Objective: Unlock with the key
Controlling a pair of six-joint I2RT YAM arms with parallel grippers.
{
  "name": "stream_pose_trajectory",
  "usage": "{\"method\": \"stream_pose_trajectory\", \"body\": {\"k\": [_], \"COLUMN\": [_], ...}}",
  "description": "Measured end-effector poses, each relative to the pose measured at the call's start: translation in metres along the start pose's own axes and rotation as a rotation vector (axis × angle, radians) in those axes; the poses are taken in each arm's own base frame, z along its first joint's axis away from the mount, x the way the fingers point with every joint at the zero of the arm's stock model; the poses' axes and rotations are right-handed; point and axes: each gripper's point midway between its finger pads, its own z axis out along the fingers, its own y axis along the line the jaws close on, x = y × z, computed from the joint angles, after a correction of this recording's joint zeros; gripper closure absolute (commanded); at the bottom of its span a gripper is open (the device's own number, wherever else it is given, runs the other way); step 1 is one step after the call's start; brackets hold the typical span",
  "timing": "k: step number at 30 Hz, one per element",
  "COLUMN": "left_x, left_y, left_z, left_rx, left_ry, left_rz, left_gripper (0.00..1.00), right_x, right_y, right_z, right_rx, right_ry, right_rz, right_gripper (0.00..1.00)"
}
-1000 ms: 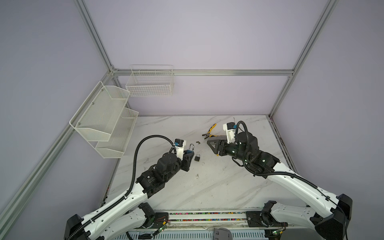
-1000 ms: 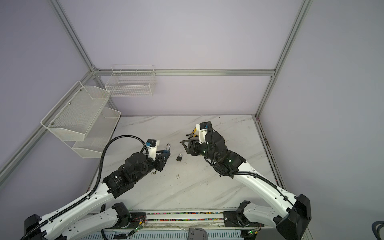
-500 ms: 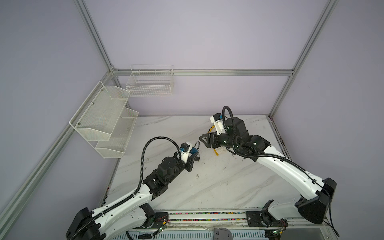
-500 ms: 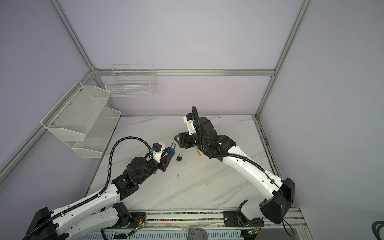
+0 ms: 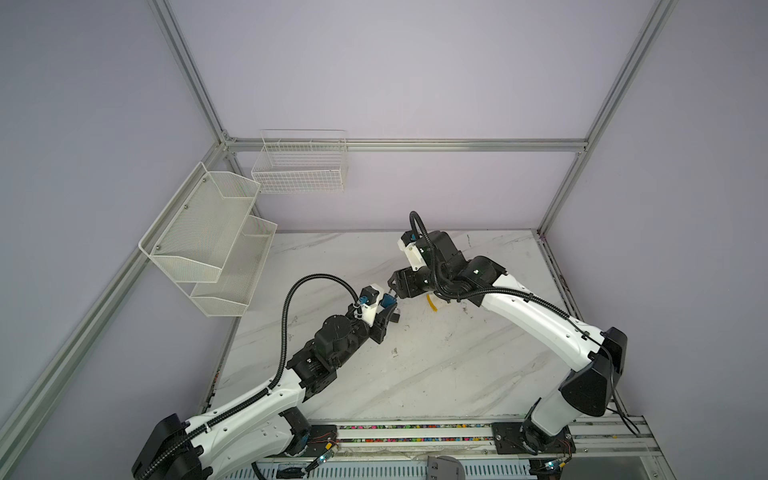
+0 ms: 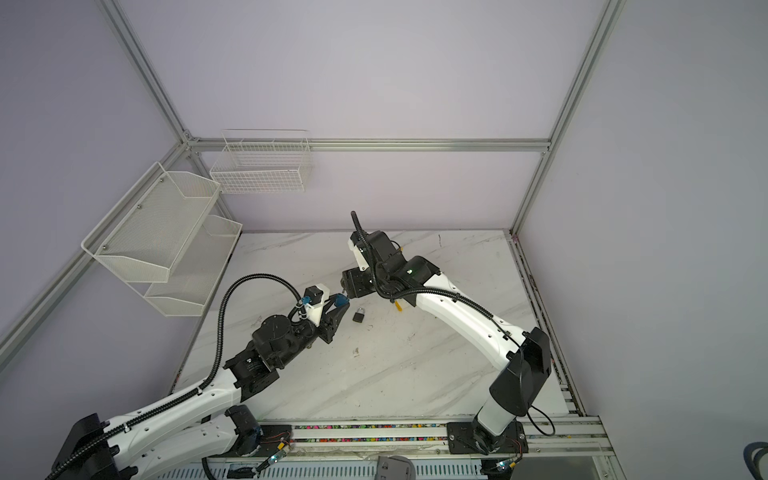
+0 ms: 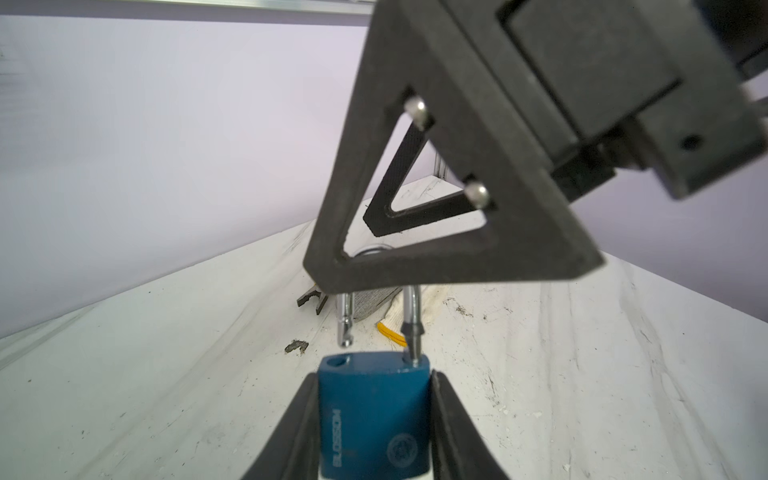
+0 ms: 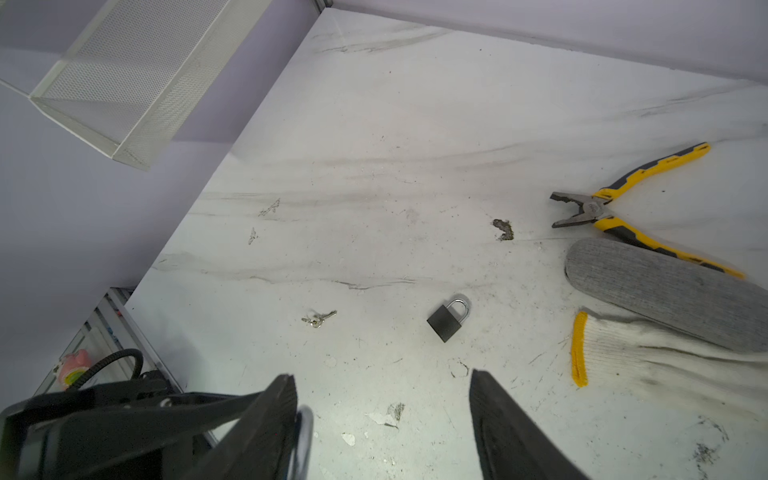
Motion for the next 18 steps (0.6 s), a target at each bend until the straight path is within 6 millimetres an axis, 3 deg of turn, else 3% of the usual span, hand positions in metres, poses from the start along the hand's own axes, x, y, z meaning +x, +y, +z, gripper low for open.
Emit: {"method": "stream_pose_trajectory", "body": {"k": [18], "left_x": [0.005], "left_y": [0.0], "left_z": [0.001], "left_rx": [0.002], "left_ry": [0.001], "left_rz": [0.021], "left_gripper": [1.0], "right_x": [0.003], "right_y": [-0.012], "right_z": [-0.005], "right_rx": [0.085], "right_ry": [0.055], "right_rz": [-0.043], "right_gripper": [0.28]}}
